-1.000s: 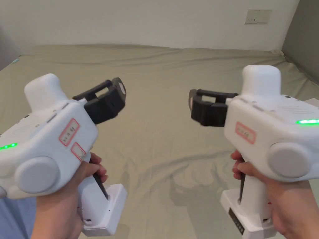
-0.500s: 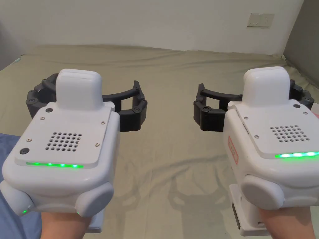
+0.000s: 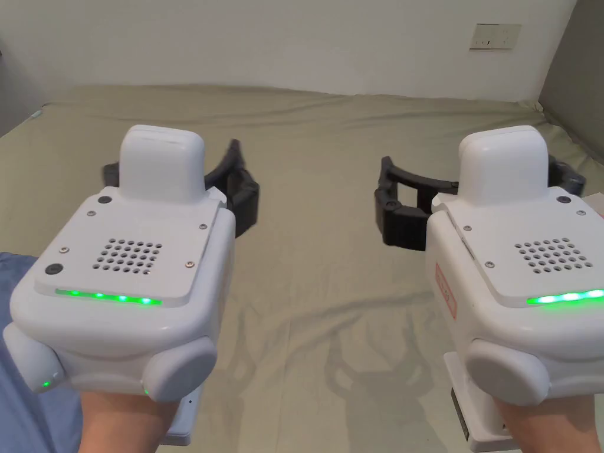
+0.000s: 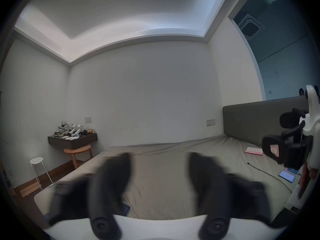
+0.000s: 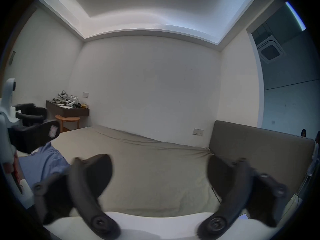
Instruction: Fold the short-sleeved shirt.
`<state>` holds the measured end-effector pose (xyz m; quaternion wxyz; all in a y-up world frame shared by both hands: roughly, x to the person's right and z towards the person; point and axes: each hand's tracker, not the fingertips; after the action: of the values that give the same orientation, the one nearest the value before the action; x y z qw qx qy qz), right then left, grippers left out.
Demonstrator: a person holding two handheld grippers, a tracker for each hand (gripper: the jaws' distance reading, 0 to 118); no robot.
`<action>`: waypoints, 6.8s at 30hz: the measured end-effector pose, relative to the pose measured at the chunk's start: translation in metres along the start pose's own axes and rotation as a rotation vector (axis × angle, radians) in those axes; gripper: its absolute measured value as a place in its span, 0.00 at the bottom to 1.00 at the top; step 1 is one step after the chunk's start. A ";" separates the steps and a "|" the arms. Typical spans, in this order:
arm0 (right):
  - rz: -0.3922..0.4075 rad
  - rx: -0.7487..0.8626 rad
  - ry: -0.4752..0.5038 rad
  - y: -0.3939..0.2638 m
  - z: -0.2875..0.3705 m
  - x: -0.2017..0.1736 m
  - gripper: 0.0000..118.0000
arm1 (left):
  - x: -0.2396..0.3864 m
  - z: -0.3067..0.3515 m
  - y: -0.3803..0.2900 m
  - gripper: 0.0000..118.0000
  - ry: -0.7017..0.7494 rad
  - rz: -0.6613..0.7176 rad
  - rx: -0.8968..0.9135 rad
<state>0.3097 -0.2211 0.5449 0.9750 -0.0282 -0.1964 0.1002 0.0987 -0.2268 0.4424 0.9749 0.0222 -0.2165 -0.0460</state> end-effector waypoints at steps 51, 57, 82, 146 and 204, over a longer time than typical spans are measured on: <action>-0.005 0.015 0.653 0.017 -0.018 -0.218 0.01 | -0.198 0.119 -0.031 0.00 0.618 -0.043 -0.200; 0.037 -0.040 0.636 0.003 -0.037 -0.223 0.01 | -0.225 0.070 -0.071 0.00 0.528 0.040 -0.356; 0.142 -0.291 0.459 -0.070 -0.133 -0.217 0.01 | -0.364 -0.159 -0.332 0.98 0.413 0.293 -1.026; 0.047 -0.189 -0.186 -0.047 0.017 0.064 0.01 | 0.034 -0.214 0.067 0.00 -0.405 -0.118 -0.166; 0.102 -0.157 -0.010 -0.041 -0.009 0.007 0.01 | 0.017 -0.056 -0.086 0.00 -0.093 0.018 -0.403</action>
<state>0.3269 -0.2596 0.5430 0.9624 -0.1140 -0.2068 0.1342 0.1308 -0.3130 0.3931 0.9489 -0.1772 -0.2481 -0.0806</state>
